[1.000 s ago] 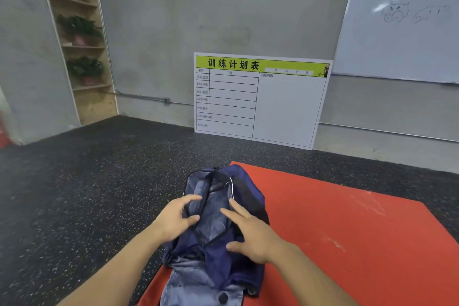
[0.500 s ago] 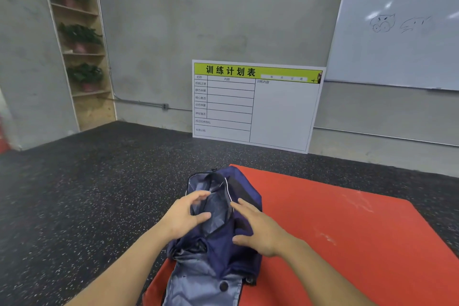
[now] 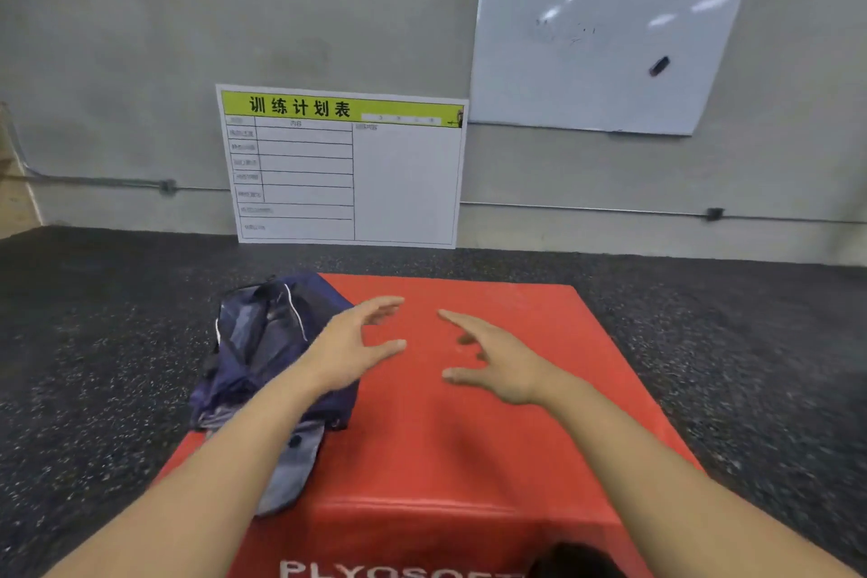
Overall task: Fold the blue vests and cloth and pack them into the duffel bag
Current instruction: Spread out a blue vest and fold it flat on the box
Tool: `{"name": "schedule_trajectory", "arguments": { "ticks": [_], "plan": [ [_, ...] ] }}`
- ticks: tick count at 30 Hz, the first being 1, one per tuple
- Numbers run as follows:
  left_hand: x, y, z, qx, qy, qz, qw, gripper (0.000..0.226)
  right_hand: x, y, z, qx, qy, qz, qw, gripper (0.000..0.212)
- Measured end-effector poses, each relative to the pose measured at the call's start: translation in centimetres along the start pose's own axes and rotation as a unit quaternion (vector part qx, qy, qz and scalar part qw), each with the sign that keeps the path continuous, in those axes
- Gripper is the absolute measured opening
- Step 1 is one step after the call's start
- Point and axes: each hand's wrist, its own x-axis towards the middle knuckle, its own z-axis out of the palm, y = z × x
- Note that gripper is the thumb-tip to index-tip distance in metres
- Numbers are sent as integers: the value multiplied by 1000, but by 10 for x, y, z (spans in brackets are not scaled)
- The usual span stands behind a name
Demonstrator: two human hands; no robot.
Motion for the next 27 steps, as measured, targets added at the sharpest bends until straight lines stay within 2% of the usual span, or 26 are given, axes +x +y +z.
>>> {"name": "schedule_trajectory", "arguments": {
  "ticks": [6,13,21,27],
  "plan": [
    [-13,70,100,-28,-70,63,995,62,-118,51,-32,-13,50,59,997,90],
    [-36,127,222,-63,-171,90,979,61,-258,117,-35,6,84,153,985,89],
    [-64,152,360,-94,-287,86,949,62,-398,210,15,67,84,289,951,82],
    [-89,152,442,-99,-349,53,930,61,-457,275,69,90,55,373,922,77]
  ]
}}
